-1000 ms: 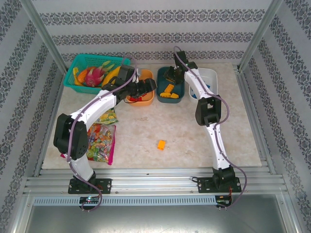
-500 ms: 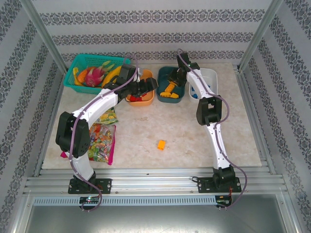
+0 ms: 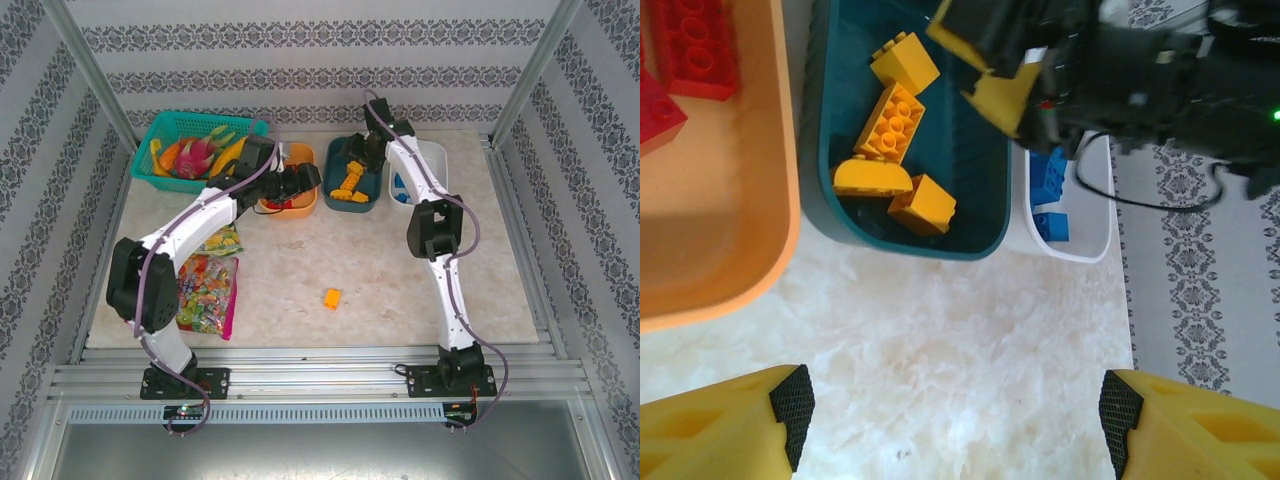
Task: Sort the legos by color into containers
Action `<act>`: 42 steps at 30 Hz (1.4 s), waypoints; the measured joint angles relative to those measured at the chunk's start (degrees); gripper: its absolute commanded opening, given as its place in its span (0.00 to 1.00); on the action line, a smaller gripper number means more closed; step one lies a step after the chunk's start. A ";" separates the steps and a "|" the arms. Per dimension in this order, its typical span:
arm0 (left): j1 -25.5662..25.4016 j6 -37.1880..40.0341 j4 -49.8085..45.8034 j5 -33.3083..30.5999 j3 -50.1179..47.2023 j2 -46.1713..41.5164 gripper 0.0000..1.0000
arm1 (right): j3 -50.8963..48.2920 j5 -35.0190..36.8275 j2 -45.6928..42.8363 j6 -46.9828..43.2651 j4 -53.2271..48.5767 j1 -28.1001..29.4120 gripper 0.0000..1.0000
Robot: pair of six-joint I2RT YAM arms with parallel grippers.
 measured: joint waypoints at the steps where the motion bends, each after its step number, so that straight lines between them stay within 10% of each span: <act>1: 0.00 0.07 -0.15 -0.09 -1.51 -1.86 0.78 | -3.39 0.74 -3.41 -0.59 0.59 0.46 0.63; 10: 0.00 2.49 -4.85 -0.59 -16.87 -21.03 0.78 | -42.82 2.95 -35.32 -3.43 11.15 10.99 0.64; 17: 0.00 5.38 -12.96 0.70 -28.04 -34.69 0.78 | -65.96 2.27 -44.37 1.22 11.15 20.41 0.70; 42: 0.00 5.77 -17.51 9.33 -38.75 -46.86 0.79 | -78.51 -4.68 -42.14 21.38 7.37 30.97 0.59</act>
